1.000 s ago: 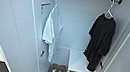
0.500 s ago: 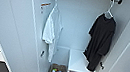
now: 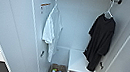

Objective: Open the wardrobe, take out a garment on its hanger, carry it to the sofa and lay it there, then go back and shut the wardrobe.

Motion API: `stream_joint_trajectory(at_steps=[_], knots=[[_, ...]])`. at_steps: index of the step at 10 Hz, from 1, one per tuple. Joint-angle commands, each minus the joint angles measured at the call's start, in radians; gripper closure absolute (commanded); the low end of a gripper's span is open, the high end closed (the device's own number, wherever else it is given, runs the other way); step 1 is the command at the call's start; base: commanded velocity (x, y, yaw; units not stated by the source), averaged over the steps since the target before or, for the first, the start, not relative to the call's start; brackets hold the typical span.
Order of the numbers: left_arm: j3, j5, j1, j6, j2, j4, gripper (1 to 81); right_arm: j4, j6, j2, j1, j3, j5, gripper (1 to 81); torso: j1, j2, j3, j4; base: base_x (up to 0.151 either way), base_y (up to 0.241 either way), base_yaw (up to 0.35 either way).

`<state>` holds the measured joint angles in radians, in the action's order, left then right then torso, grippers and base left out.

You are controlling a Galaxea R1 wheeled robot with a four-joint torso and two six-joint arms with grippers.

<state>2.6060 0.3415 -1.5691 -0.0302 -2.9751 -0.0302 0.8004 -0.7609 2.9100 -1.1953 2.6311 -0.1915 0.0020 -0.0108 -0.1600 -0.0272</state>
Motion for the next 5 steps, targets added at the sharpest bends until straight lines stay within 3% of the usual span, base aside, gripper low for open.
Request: stream_joint_trajectory(at_steps=[1, 3, 5], knots=[[-0.004, -0.042, 0.019, 0.003, 0.004, -0.007, 1.0, -0.167, -0.003, -0.07, -0.062, -0.088, 0.124, 1.0, 0.0, 0.0, 0.0, 0.0, 0.0, 0.0, 0.0], [-0.004, -0.045, 0.019, 0.003, 0.016, -0.013, 1.0, -0.168, -0.003, -0.05, -0.171, -0.094, 0.194, 1.0, 0.0, 0.0, 0.0, 0.0, 0.0, 0.0, 0.0], [-0.003, -0.061, 0.02, 0.006, 0.019, -0.019, 1.0, -0.153, 0.005, -0.042, -0.24, -0.099, 0.201, 1.0, 0.0, 0.0, 0.0, 0.0, 0.0, 0.0, 0.0]])
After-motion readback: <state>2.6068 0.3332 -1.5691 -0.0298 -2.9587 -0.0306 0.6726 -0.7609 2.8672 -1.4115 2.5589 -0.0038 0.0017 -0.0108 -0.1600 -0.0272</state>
